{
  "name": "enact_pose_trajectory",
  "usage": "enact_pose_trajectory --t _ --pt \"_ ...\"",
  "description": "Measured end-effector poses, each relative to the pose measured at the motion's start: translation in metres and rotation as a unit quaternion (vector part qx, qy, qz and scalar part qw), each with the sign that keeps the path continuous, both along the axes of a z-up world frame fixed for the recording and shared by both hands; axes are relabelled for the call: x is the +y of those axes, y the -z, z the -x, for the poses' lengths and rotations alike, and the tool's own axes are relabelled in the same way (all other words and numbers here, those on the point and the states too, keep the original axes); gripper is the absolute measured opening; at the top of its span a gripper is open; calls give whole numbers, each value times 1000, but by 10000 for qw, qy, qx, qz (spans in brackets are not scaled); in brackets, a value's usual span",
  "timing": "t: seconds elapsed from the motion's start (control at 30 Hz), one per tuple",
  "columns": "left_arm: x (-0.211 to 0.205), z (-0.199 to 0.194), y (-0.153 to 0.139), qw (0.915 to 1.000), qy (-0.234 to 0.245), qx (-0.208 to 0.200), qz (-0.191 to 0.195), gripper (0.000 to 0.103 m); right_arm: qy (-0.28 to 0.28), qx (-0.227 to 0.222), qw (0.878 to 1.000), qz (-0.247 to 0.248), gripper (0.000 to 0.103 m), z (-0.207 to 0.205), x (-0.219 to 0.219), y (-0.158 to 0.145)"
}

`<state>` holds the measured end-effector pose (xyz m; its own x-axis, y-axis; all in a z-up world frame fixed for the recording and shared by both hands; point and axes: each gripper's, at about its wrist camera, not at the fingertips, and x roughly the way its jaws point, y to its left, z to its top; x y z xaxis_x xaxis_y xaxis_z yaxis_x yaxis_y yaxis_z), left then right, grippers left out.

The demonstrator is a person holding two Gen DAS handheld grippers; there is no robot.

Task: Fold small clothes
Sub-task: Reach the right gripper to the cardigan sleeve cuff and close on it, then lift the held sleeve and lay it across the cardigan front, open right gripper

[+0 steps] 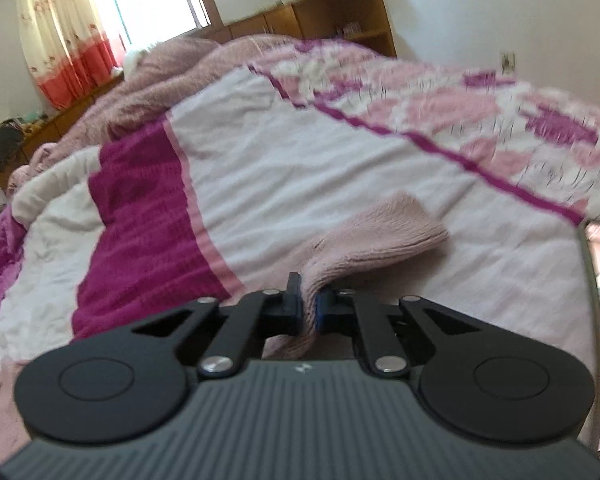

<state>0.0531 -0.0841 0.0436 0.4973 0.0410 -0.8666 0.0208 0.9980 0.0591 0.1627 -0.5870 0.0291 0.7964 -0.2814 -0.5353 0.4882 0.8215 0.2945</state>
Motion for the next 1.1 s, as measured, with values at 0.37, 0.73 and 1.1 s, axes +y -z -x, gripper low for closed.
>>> enact_pose_trajectory --t 0.37,0.73,1.1 --pt "3 17 -19 9997 68 -178 174 103 51 -455 9977 504 9 48 3 -63" --pt "16 32 -34 9992 76 -311 242 103 -397 -970 9926 613 9 62 50 -112" --pt "50 41 -40 9986 -153 -396 327 103 -1104 -1391 9827 526 9 56 128 -157"
